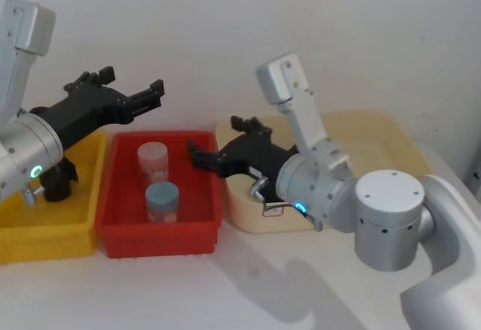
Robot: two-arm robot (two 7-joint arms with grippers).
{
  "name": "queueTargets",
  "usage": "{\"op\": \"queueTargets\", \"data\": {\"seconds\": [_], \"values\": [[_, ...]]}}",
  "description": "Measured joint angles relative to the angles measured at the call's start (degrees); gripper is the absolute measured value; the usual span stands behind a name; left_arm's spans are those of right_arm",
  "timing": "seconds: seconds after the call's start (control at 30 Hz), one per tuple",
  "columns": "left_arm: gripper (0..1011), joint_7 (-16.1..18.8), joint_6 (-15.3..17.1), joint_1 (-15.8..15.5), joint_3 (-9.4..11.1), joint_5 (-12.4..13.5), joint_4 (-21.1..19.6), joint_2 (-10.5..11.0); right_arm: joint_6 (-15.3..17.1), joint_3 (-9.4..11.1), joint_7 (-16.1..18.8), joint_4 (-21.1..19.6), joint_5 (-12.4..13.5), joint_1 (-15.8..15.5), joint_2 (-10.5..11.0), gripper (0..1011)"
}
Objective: Pick up the garbage bag with the one hand and transfer it to the other hand.
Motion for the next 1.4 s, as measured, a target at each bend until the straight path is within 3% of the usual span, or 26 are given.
{"op": "queueTargets", "data": {"seconds": [0.5,1.0,1.4], "values": [[1001,0.00,0.00,0.00,0.00,0.00,0.00,0.00,6.82,-3.31,0.08,1.86,-1.35,1.60,-2.53,1000],[1002,0.00,0.00,0.00,0.00,0.00,0.00,0.00,8.56,-4.26,-2.52,7.85,-3.04,3.56,-6.41,1000],[1001,0.00,-0.01,0.00,0.00,0.00,0.00,0.00,9.44,-4.81,-3.04,11.38,-4.04,4.91,-8.04,1000]]}}
